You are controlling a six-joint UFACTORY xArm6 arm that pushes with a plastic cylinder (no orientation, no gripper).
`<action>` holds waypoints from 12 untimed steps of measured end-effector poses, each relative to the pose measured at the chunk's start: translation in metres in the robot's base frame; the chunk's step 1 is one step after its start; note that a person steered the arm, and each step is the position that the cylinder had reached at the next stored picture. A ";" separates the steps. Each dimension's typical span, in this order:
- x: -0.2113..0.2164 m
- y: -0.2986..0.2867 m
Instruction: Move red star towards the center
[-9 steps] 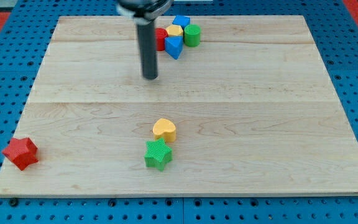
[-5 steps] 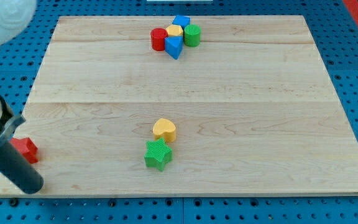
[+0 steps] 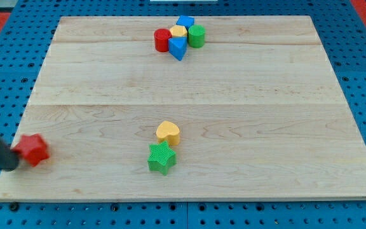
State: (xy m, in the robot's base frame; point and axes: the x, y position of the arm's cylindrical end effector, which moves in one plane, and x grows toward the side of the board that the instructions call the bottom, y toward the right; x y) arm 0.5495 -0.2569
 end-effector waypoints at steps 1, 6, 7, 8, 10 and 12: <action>-0.049 0.058; -0.131 0.202; -0.110 0.209; -0.156 0.215; -0.208 0.229; -0.198 0.348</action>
